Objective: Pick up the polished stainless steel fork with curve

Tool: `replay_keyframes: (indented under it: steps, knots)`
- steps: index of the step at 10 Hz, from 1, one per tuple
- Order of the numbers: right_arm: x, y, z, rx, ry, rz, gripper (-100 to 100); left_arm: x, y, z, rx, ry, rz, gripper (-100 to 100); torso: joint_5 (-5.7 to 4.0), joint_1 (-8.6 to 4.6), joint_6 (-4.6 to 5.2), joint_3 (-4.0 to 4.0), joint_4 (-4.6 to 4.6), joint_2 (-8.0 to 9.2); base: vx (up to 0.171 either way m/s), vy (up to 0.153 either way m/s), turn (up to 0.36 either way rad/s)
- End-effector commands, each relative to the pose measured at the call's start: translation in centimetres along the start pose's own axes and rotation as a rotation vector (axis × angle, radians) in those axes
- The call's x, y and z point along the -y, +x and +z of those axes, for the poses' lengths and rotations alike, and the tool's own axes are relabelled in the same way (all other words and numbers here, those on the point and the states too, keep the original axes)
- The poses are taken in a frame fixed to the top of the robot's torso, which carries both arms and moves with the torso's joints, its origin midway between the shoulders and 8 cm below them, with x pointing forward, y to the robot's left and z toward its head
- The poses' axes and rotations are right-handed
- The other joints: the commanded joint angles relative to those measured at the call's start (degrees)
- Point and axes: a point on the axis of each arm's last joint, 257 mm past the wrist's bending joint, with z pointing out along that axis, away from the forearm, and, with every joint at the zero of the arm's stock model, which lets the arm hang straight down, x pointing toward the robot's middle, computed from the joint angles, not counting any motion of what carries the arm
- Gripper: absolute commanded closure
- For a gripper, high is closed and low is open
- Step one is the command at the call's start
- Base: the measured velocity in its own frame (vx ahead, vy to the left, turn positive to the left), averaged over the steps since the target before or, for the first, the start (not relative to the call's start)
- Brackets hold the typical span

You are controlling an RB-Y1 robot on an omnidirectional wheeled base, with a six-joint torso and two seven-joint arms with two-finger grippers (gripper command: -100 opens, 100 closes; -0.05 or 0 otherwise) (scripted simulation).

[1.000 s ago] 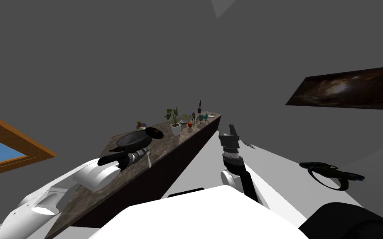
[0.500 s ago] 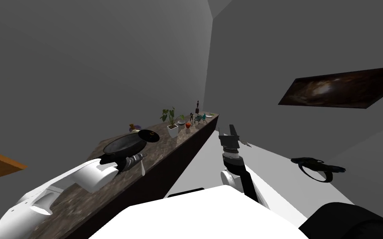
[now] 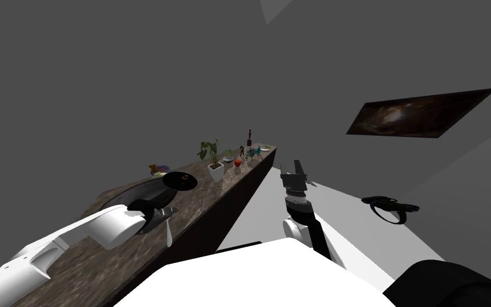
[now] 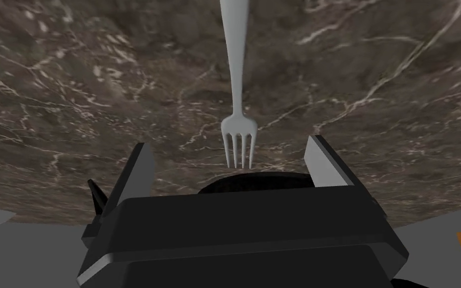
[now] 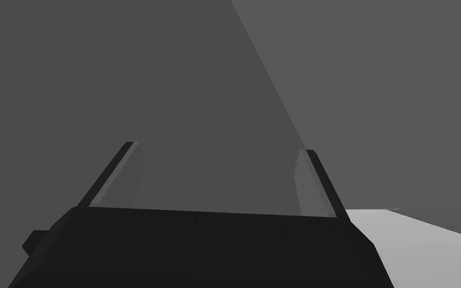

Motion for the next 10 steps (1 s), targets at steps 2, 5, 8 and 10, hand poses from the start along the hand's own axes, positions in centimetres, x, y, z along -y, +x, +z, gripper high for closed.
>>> replay_keyframes:
  steps: [2, 5, 8, 10]
  knots:
    - [0.0, 0.0, 0.0, 0.000, 0.000, 0.000, 0, -3.2, 1.4, 0.4, -0.047, -0.099, 0.022, -100, 0.01, 0.02, 0.00, 0.04, 0.01, 0.07, 0.079, 0.009, -0.100]
    - [0.0, 0.0, 0.0, 0.000, 0.000, 0.000, 0, -3.0, 1.6, 1.4, -0.035, -0.081, 0.006, -100, 0.00, -0.01, -0.02, 0.18, 0.07, 0.31, 0.019, 0.006, -0.030]
    - [0.0, 0.0, 0.0, 0.000, 0.000, 0.000, 0, -3.3, 2.0, 2.0, -0.034, -0.084, 0.000, -100, 0.02, 0.06, -0.01, 0.21, 0.09, 0.36, 0.008, 0.017, -0.052]
    - [0.0, 0.0, 0.0, 0.000, 0.000, 0.000, 0, -3.3, 2.0, 2.1, -0.034, -0.083, -0.001, 100, 0.00, -0.01, -0.02, 0.24, 0.10, 0.40, -0.001, 0.003, 0.010]
